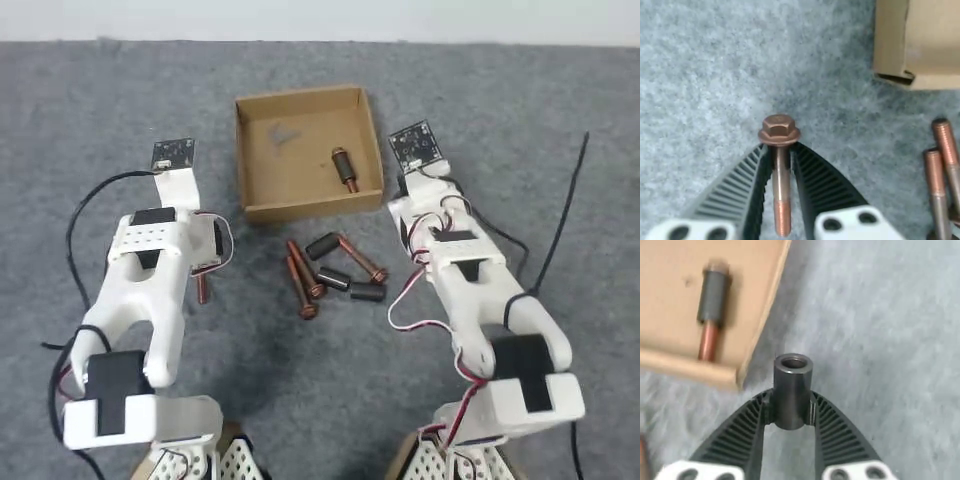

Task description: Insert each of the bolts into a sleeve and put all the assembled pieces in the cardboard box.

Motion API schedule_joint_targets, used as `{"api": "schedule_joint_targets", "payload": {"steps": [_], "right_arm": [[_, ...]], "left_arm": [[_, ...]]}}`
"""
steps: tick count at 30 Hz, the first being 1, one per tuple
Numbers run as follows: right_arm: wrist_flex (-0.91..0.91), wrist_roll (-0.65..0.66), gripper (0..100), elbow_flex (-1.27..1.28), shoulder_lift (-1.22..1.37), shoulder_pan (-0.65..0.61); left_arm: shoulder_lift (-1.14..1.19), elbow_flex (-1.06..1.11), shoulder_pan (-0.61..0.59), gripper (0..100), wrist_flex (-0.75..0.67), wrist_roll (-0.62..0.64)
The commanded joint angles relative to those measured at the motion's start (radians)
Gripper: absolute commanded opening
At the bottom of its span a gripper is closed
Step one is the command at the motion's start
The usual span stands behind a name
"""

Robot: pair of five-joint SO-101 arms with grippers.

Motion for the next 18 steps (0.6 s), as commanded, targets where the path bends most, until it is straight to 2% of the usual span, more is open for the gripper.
{"api": "schedule_joint_targets", "payload": {"steps": [1,6,14,18], "right_arm": [[-0.145,0.008,0.6,-0.061,-0.01,-0.002],[-0.318,0.008,0.6,-0.061,0.018,-0.002],[-0.803,0.003,0.6,-0.068,0.174,-0.015],[-1.004,-0.146,0.6,-0.114,0.289,-0.027]], "left_arm": [[-0.071,-0.01,0.005,1,-0.021,-0.011],[-0.071,-0.01,0.006,1,-0.021,-0.011],[-0.071,-0.01,0.006,1,-0.021,-0.011],[-0.071,-0.01,0.005,1,-0.021,-0.011]]}}
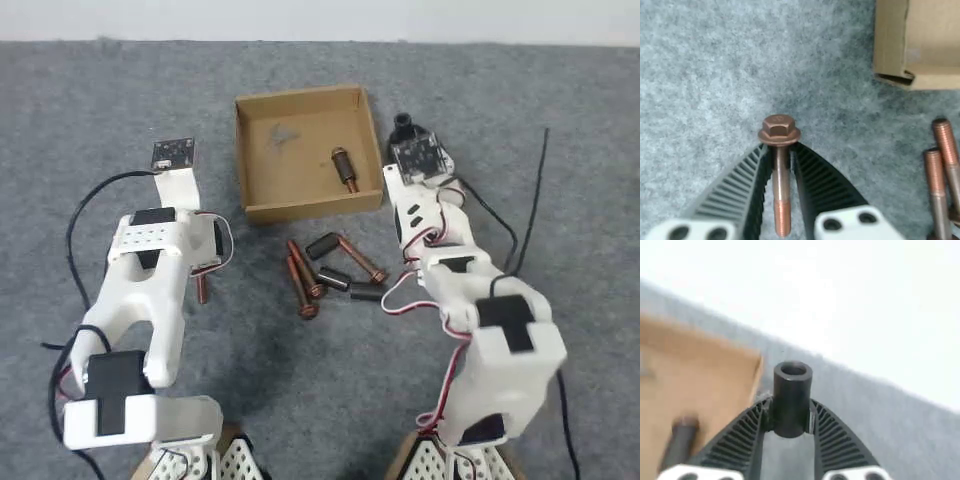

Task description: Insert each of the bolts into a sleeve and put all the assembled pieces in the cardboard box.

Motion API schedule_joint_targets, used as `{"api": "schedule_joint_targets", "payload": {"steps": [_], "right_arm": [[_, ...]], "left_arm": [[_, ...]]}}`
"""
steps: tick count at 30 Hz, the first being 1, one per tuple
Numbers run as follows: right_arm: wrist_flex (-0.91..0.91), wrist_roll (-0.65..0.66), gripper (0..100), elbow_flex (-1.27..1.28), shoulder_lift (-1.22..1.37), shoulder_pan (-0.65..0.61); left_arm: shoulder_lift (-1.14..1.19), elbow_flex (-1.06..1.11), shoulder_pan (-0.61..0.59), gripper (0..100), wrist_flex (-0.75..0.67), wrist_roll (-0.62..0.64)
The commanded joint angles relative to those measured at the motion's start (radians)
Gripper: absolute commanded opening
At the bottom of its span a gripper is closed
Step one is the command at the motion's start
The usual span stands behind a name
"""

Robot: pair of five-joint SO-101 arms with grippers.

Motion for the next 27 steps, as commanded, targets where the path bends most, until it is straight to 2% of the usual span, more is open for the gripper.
{"api": "schedule_joint_targets", "payload": {"steps": [1,5,8,22,27], "right_arm": [[-0.177,-0.163,0.6,-0.11,0.044,-0.015],[-0.196,-0.341,0.6,-0.187,0.13,-0.015],[-0.199,-0.397,0.6,-0.195,0.157,-0.033],[-0.205,-0.405,0.6,0.094,0.035,-0.179],[-0.337,-0.4,0.6,0.238,-0.012,-0.228]], "left_arm": [[-0.071,-0.01,0.005,1,-0.021,-0.011],[-0.071,-0.01,0.005,1,-0.021,-0.011],[-0.071,-0.01,0.005,1,-0.021,-0.011],[-0.071,0.01,0.008,1,-0.06,-0.011],[-0.071,0.012,0.008,1,-0.06,-0.011]]}}
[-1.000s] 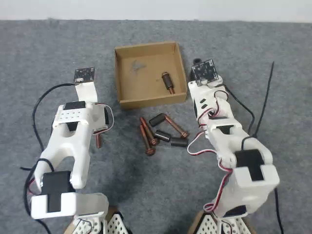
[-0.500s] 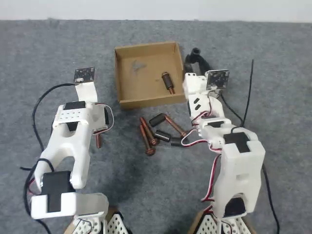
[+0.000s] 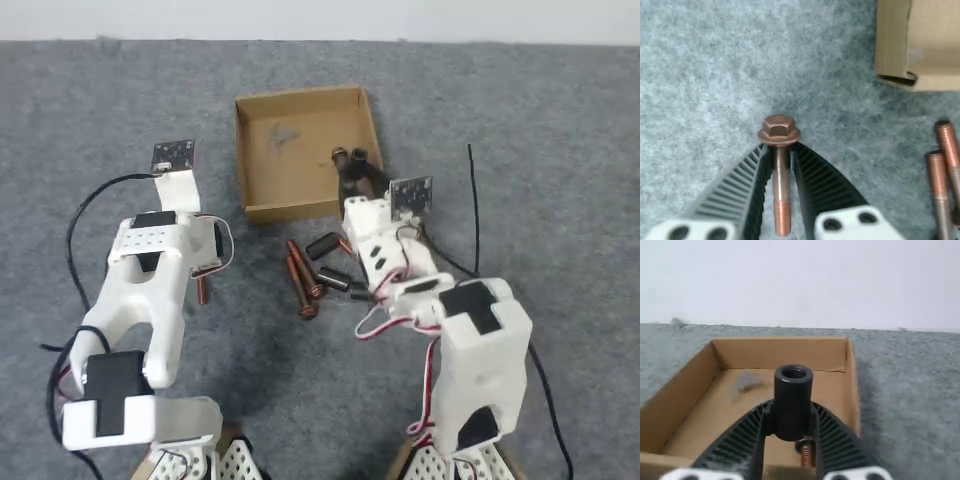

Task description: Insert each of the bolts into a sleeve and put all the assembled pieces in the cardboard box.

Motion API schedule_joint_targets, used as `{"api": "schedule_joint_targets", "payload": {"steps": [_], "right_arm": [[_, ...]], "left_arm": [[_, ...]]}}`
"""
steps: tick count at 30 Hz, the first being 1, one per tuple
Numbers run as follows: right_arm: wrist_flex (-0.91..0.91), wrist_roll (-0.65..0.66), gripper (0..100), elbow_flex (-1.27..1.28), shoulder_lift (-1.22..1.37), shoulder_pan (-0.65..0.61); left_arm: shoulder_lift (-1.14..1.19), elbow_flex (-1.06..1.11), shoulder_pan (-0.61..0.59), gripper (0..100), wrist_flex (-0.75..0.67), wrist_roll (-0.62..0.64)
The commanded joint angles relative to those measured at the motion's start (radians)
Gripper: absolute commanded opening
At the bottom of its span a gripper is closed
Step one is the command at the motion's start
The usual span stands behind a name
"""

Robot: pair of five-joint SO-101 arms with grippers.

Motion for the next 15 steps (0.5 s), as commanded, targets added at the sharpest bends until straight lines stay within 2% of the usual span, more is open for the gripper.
{"api": "schedule_joint_targets", "payload": {"steps": [1,7,15], "right_arm": [[-0.105,-0.006,0.6,0.075,-0.105,-0.045],[-0.203,-0.005,0.6,0.198,-0.111,-0.104],[-0.38,-0.003,0.6,0.371,-0.111,-0.114]], "left_arm": [[-0.071,-0.013,0.008,1,-0.021,-0.011],[-0.071,-0.012,0.008,1,-0.021,-0.011],[-0.071,-0.01,0.008,1,-0.021,-0.011]]}}
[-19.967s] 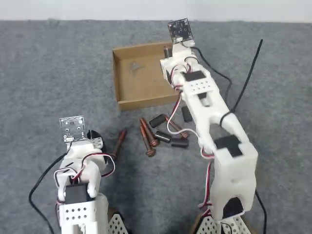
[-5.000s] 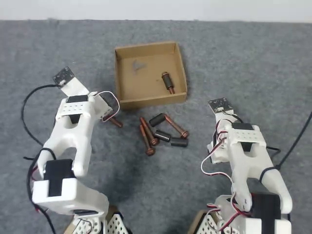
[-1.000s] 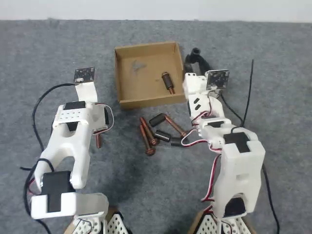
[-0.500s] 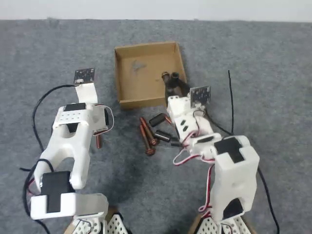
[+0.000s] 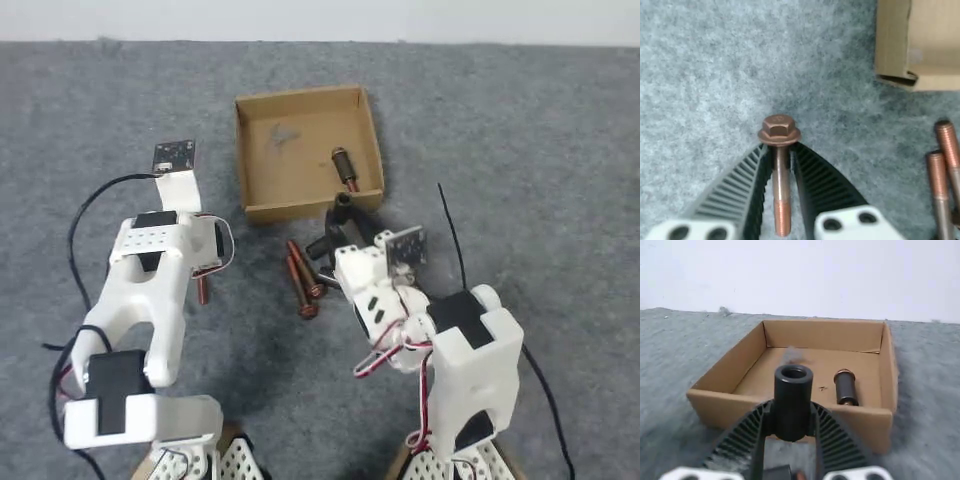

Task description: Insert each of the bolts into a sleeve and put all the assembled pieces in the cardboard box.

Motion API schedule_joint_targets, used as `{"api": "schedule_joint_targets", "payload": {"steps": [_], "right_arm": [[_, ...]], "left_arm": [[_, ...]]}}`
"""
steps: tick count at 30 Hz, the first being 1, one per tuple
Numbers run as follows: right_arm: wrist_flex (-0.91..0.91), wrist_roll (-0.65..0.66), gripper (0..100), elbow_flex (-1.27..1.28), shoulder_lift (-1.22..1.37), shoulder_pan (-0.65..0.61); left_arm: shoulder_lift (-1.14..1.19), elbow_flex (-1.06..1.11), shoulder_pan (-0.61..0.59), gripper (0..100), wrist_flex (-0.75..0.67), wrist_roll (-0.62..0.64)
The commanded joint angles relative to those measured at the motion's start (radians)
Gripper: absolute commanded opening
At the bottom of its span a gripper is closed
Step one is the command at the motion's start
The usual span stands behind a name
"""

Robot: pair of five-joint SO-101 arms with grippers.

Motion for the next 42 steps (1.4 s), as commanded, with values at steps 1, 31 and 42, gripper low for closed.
{"api": "schedule_joint_targets", "payload": {"steps": [1,31,42], "right_arm": [[-0.096,-0.003,0.6,0.063,-0.079,-0.021],[-0.338,-0.003,0.6,0.351,-0.07,-0.062],[-0.337,-0.003,0.6,0.351,-0.07,-0.062]], "left_arm": [[-0.071,-0.01,0.008,1,-0.021,-0.011],[-0.163,-0.173,0.009,1,0.075,-0.003],[-0.463,-0.188,0.138,1,-0.074,-0.003]]}}
